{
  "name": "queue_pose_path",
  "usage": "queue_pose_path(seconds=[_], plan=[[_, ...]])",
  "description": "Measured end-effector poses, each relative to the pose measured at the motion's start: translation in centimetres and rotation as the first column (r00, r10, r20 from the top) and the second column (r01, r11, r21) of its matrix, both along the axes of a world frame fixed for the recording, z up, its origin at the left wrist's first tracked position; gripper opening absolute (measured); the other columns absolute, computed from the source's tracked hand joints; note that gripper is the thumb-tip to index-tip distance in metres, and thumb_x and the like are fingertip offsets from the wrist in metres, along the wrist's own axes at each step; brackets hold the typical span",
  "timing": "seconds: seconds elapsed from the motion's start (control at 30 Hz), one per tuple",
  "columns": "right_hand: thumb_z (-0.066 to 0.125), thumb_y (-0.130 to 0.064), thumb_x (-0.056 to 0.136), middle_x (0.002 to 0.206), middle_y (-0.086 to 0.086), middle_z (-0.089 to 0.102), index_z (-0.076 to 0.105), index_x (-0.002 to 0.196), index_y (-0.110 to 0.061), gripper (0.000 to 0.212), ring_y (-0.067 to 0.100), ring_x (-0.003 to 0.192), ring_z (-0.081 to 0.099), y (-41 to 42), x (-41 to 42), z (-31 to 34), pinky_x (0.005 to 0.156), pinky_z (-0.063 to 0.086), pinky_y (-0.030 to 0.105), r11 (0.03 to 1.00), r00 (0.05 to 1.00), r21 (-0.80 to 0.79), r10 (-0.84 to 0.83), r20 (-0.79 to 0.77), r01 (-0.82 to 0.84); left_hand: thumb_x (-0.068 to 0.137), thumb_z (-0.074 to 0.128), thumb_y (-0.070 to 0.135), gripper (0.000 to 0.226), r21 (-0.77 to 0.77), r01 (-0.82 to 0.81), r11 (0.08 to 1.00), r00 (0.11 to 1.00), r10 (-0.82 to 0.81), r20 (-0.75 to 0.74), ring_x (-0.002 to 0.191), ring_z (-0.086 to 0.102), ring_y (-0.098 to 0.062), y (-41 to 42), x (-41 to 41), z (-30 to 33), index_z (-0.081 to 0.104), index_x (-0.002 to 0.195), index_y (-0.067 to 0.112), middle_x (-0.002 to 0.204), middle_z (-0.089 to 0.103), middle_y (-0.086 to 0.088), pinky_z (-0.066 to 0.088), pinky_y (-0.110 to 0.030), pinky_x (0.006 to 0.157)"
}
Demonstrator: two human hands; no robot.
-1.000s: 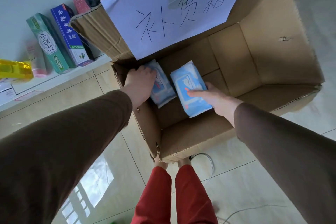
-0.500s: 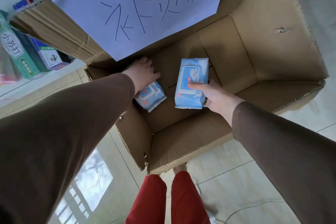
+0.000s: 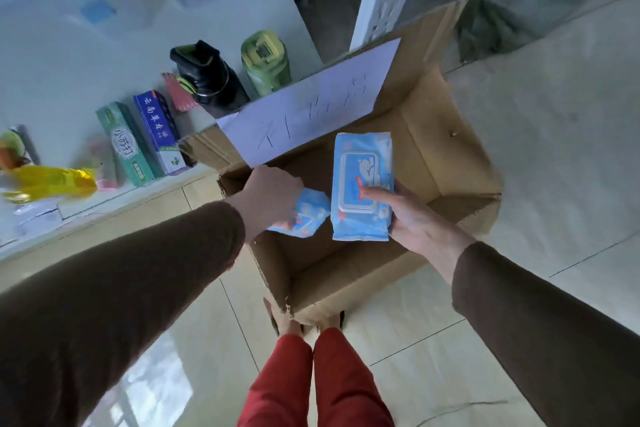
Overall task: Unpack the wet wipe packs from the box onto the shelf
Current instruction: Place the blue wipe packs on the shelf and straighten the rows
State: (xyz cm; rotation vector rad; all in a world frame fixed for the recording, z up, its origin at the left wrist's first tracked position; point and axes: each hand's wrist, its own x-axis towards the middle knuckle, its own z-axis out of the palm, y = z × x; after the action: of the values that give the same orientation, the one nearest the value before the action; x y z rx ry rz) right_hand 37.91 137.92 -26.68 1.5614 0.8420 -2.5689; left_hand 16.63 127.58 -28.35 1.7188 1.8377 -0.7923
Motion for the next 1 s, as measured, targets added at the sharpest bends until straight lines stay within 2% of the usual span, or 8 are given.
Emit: queue_pose_path(seconds=[0.1, 0.2, 0.3, 0.47, 0.57, 0.77, 0.9, 1.0], plan=[[0.077, -0.017, 0.080, 0.125, 0.012, 0.068, 0.053, 0.135, -0.017, 0.060, 0.030, 0.112, 0.068, -0.7, -1.7, 7.8, 0.093, 0.055, 0.052, 0.998, 0.997, 0.057, -0.022, -0.068, 0.026, 0.066, 0.070, 0.062, 0.060, 0.048, -0.179, 0.983, 0.984, 0.178, 0.027, 0.079, 0.056, -0.020, -2.0, -1.4, 9.2, 0.052, 0.108, 0.023, 0.077, 0.050, 0.008, 0.043, -0.029, 0.064], [0.071, -0.028, 0.083, 0.119, 0.011, 0.070, 0.058, 0.131, -0.017, 0.050, 0.027, 0.104, 0.071, -1.6, -4.6, 16.4, 0.081, 0.059, 0.045, 0.993, 0.991, 0.098, -0.058, -0.119, 0.070, 0.066, 0.066, 0.070, 0.061, 0.120, -0.348, 0.930, 0.937, 0.342, 0.066, 0.081, 0.060, -0.020, -5.2, -4.0, 18.7, 0.049, 0.106, 0.027, 0.080, 0.055, 0.008, 0.042, -0.029, 0.064], [0.069, -0.031, 0.085, 0.123, 0.010, 0.070, 0.059, 0.131, -0.018, 0.049, 0.025, 0.107, 0.070, -3.0, -8.0, 24.5, 0.084, 0.059, 0.044, 0.984, 0.983, 0.156, -0.055, -0.174, 0.082, 0.063, 0.067, 0.074, 0.061, 0.185, -0.483, 0.856, 0.875, 0.470, 0.112, 0.084, 0.058, -0.020, -8.8, -7.1, 28.0, 0.049, 0.102, 0.029, 0.086, 0.058, 0.006, 0.045, -0.031, 0.070], [0.071, -0.032, 0.084, 0.131, 0.009, 0.066, 0.054, 0.139, -0.016, 0.060, 0.026, 0.121, 0.063, -4.8, -14.1, 34.2, 0.094, 0.056, 0.042, 0.956, 0.968, 0.282, -0.012, -0.249, 0.084, 0.066, 0.072, 0.069, 0.054, 0.272, -0.666, 0.694, 0.745, 0.612, 0.265, 0.078, 0.055, -0.018, -14.4, -12.7, 40.1, 0.046, 0.087, 0.026, 0.076, 0.053, 0.009, 0.034, -0.032, 0.058], [0.071, -0.035, 0.083, 0.132, 0.011, 0.065, 0.053, 0.140, -0.014, 0.063, 0.028, 0.123, 0.061, -5.5, -18.2, 38.4, 0.103, 0.049, 0.046, 0.939, 0.951, 0.323, -0.014, -0.310, 0.119, 0.064, 0.074, 0.070, 0.054, 0.299, -0.718, 0.628, 0.695, 0.626, 0.354, 0.074, 0.056, -0.015, -16.4, -16.5, 44.2, 0.051, 0.085, 0.026, 0.078, 0.060, 0.007, 0.040, -0.032, 0.060], [0.072, -0.036, 0.087, 0.126, 0.006, 0.069, 0.063, 0.128, -0.017, 0.046, 0.023, 0.122, 0.062, -4.4, -26.4, 44.1, 0.110, 0.043, 0.040, 0.909, 0.946, 0.358, -0.098, -0.310, 0.212, 0.062, 0.077, 0.069, 0.053, 0.438, -0.674, 0.594, 0.737, 0.574, 0.357, 0.078, 0.057, -0.019, -15.4, -25.6, 49.0, 0.054, 0.084, 0.026, 0.080, 0.060, 0.005, 0.046, -0.034, 0.066], [0.075, -0.037, 0.085, 0.098, -0.003, 0.076, 0.067, 0.107, -0.022, 0.028, 0.014, 0.102, 0.068, -1.9, -30.2, 45.8, 0.097, 0.048, 0.031, 0.893, 0.937, 0.354, -0.171, -0.305, 0.278, 0.062, 0.079, 0.064, 0.052, 0.484, -0.676, 0.556, 0.736, 0.534, 0.415, 0.083, 0.058, -0.020, -11.5, -30.1, 50.6, 0.060, 0.092, 0.026, 0.088, 0.062, 0.003, 0.051, -0.038, 0.074], [0.074, -0.038, 0.085, 0.101, -0.001, 0.077, 0.066, 0.111, -0.021, 0.032, 0.016, 0.106, 0.068, 0.8, -32.2, 45.9, 0.096, 0.051, 0.032, 0.881, 0.917, 0.342, -0.207, -0.341, 0.326, 0.064, 0.081, 0.061, 0.055, 0.511, -0.667, 0.542, 0.744, 0.516, 0.424, 0.087, 0.058, -0.021, -7.4, -33.1, 51.4, 0.062, 0.098, 0.023, 0.094, 0.060, 0.002, 0.049, -0.036, 0.075]])
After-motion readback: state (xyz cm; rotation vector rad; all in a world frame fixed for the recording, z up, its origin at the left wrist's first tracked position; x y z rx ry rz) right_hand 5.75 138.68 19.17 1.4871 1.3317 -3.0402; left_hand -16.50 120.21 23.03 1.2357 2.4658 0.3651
